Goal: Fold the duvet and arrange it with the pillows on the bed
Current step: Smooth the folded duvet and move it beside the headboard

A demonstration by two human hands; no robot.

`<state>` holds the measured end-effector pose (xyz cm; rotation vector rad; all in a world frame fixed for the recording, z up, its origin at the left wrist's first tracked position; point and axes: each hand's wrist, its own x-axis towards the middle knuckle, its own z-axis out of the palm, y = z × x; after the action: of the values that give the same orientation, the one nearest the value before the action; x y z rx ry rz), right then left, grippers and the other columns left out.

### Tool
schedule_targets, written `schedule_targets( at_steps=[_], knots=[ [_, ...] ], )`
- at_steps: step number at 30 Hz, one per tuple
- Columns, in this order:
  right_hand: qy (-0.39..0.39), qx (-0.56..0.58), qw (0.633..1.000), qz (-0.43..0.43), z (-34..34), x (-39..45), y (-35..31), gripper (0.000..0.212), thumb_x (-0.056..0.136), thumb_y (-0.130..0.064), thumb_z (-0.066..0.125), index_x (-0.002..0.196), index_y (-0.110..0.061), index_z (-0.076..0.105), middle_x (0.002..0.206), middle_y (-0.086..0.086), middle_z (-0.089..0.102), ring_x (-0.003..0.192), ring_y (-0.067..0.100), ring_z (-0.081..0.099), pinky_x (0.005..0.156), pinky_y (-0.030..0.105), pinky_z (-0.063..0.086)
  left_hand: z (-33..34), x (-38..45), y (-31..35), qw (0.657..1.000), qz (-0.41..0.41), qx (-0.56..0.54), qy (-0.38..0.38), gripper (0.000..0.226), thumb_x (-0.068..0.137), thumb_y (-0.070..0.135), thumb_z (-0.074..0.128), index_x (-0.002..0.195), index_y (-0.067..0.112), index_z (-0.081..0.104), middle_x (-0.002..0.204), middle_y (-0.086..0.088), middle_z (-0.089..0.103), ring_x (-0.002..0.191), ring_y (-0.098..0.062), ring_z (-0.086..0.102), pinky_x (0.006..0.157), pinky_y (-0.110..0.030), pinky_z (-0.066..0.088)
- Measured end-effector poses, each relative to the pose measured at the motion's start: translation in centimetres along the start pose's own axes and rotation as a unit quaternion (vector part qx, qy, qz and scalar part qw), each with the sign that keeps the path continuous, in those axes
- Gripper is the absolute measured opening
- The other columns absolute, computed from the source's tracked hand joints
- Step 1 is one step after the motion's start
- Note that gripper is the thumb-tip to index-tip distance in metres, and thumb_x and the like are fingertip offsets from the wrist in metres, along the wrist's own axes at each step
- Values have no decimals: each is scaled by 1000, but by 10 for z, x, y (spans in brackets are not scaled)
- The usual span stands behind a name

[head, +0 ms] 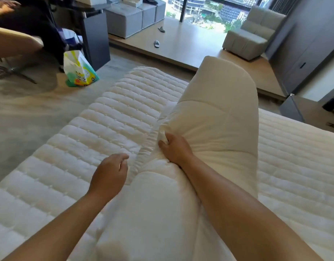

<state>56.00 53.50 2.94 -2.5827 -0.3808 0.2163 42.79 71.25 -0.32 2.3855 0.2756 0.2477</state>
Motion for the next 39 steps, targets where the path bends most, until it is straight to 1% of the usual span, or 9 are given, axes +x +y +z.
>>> schedule_targets(
  at_steps=[5,9,11,13,15,17,21,28,39],
  knots=[
    [-105,48,993,-13,40,9,-10,26,90,-34,52,89,-11,64,89,13,67,83,28,61,68,34,40,11,-26,70,991,122,-56,-15,67,89,53,35,145,17,43,149,4,43,136,-12,38,110,-30,30],
    [-184,375,905,76,15,16,-7,15,95,-15,57,81,-11,57,67,7,65,52,14,61,52,27,50,77,-79,-3,960,166,178,-138,70,98,55,27,146,6,41,158,-11,26,141,-28,37,110,-51,25],
    [-84,426,900,41,-17,19,-4,14,96,-11,54,83,-11,61,68,6,68,54,14,64,56,29,54,88,-89,-30,958,135,197,-159,71,97,56,26,140,6,51,155,-11,32,139,-28,39,108,-56,28],
    [169,266,947,-59,-57,24,15,10,93,-13,56,85,-12,63,78,3,69,68,15,65,70,36,54,98,-88,-42,954,136,214,-161,71,96,56,27,139,6,52,152,-12,39,140,-27,36,107,-58,29],
    [346,15,931,-117,-103,42,45,20,92,-23,55,108,-14,63,113,8,64,104,22,59,92,41,45,104,-87,-47,950,147,218,-170,69,94,56,34,139,8,52,150,-11,43,140,-25,36,106,-57,30],
    [274,-126,953,-26,-141,74,83,51,95,-45,44,141,-24,38,152,8,32,138,30,29,112,50,22,100,-82,-39,960,156,191,-130,70,82,53,50,138,12,52,147,-8,50,137,-21,39,105,-52,31],
    [58,-162,978,115,-117,135,121,68,92,-67,17,150,-41,-6,161,-4,-12,147,29,-9,114,59,-4,90,-45,44,989,122,84,10,63,65,43,51,123,19,54,136,-3,53,126,-27,53,105,-46,28],
    [5,-219,968,120,-48,175,140,70,90,-67,7,149,-36,-17,159,-3,-19,145,29,-17,113,58,-11,164,55,53,971,104,204,-65,69,92,53,37,154,25,24,164,-6,14,150,-32,13,113,-61,9],
    [21,-252,964,77,47,230,179,72,89,-67,-1,150,-29,-16,160,4,-14,145,31,-16,112,59,-14,225,70,-26,967,99,224,-74,67,89,47,40,149,16,35,159,-10,30,147,-32,19,112,-58,16]
  ],
)
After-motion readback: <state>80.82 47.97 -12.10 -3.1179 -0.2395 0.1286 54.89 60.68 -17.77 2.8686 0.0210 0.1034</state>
